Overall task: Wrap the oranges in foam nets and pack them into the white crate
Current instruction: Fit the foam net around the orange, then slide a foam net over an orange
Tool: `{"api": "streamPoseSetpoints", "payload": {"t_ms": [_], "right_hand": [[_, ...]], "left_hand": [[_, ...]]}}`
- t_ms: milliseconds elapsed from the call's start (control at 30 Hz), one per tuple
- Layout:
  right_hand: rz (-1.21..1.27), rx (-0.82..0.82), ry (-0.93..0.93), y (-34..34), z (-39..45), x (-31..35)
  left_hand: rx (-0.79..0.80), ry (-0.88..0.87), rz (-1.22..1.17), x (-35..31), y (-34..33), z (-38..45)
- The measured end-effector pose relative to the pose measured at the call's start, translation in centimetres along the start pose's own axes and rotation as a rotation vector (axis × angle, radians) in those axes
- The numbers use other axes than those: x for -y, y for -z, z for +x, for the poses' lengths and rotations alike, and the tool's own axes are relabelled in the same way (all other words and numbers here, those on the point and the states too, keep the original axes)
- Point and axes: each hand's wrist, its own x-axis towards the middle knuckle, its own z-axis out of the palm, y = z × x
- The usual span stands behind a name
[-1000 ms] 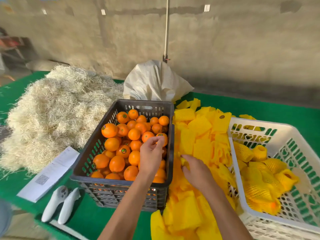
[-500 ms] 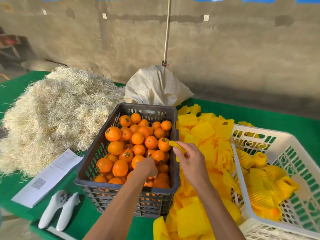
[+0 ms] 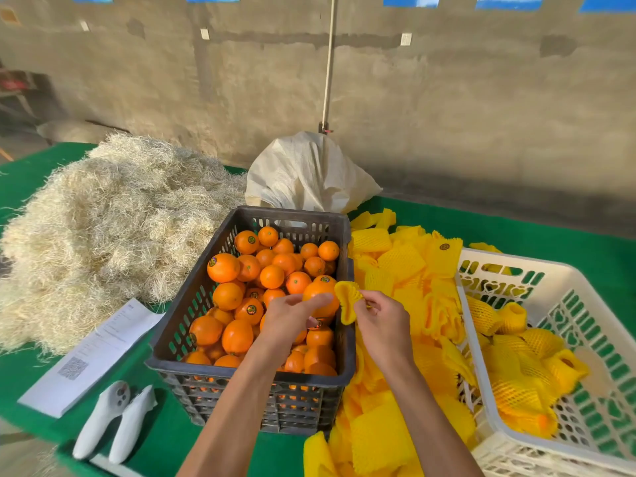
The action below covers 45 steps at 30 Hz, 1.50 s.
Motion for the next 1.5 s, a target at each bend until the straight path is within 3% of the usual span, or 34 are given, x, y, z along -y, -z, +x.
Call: {"api": "streamPoseSetpoints", "payload": {"t_ms": [133,233,300,433,600,733,833,967,1100,1267,1367,1500], "right_hand": [[-0.05,-0.093,0.05,0.0,-0.2,0.9],[-0.054,-0.051,0.103,-0.2,-0.5,1.7],[-0.02,0.016,0.126,-0.6,-0.7,1.8],[0.051,0.109,0.096,-0.9,-0.9,1.6],[0.183,0.071,0.038,0.2,0.0,1.6],[0.023,-0.022,0.264,1.1,-1.0,2.9],[-0.034,0.009,0.419,1.0,-2.5,3.7],[0.044,0.061,0.374,0.6,-4.0,4.2],[0.172,0.001,0.273,1.0,-3.9,4.2],[-0.001,-0.004,0.179,2.5,-2.0,3.7],[-0.107,0.053,0.237,3.4,-1.0,2.7],[-0.226,0.0,0.3,4.5,-0.4,1.9]], "left_hand": [[0.225,0.116,-0.421,-0.8,0.4,-2.1],[0.457,0.104,-0.529,-1.0,0.1,-3.4],[0.51,0.065,-0.512,-1.2,-0.4,-3.7],[0.385,0.072,-0.427,-1.1,-0.5,-3.6],[0.232,0.066,-0.415,0.0,0.3,-3.2],[0.004,-0.037,-0.134,0.4,-0.4,-3.3],[-0.174,-0.145,-0.003,0.1,-1.0,-2.9],[-0.351,-0.255,0.097,-0.8,-2.0,-2.5],[-0.249,-0.373,0.12,-1.4,-2.3,-3.1],[-0.051,-0.521,0.184,-1.2,-2.8,-3.9],[0.026,-0.57,0.258,-1.1,-3.4,-3.9],[0.07,-0.608,0.292,-0.9,-4.2,-4.2]]}}
